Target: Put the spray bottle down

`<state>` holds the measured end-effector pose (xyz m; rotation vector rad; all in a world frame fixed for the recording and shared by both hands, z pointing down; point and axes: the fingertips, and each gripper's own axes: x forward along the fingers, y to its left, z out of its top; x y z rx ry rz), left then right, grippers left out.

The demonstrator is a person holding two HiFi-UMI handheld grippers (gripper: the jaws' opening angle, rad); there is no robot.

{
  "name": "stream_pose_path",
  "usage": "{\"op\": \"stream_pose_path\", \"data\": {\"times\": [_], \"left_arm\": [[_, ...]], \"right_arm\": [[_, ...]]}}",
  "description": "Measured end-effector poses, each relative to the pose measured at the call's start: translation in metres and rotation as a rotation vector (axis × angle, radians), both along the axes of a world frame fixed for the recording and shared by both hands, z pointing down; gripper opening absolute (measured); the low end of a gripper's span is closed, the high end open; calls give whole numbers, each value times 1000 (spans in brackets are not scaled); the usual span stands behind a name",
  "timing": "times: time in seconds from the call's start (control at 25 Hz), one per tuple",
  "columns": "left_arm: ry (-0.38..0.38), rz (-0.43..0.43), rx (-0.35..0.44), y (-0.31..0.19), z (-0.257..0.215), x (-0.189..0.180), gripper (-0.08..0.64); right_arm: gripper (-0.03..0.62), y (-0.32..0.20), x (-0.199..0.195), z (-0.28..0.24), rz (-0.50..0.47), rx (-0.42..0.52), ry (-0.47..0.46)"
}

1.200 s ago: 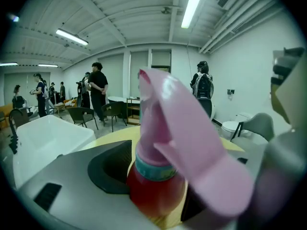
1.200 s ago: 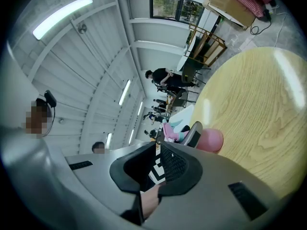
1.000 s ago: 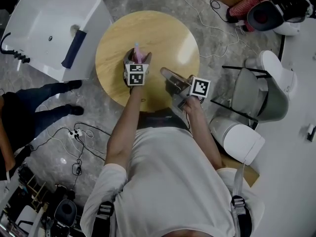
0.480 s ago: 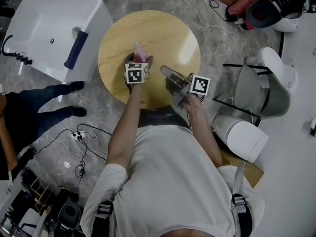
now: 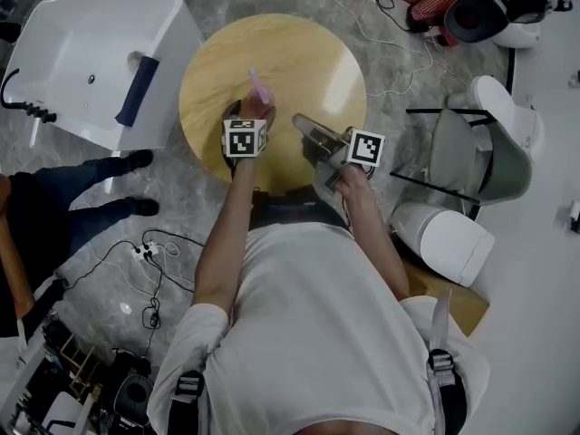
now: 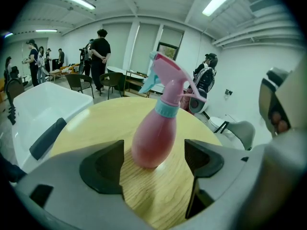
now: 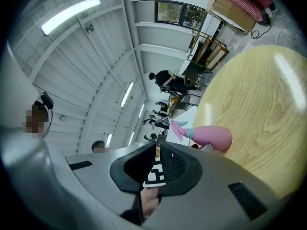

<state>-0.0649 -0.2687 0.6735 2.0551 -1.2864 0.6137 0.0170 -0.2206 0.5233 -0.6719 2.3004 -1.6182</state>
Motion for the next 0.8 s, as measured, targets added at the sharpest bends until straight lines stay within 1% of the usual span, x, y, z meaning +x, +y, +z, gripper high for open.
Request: {"op": "stream_pose_path", "data": {"times": [0.12,0.28,0.56,0.8], "left_arm": [[5,14,8,9,-8,-8,373],[17,47,11,30,-21,-13,373],[51,96,53,59,-51,-21,371],[82,98,73,85,-65,-18,371]], "right_arm": [[23,4,-9,-2,6,5,-5],[23,19,-11,-5,30,2,-5],[23,50,-13,-12,58,24,3],[23,68,-12,-21,56,40,13]]}}
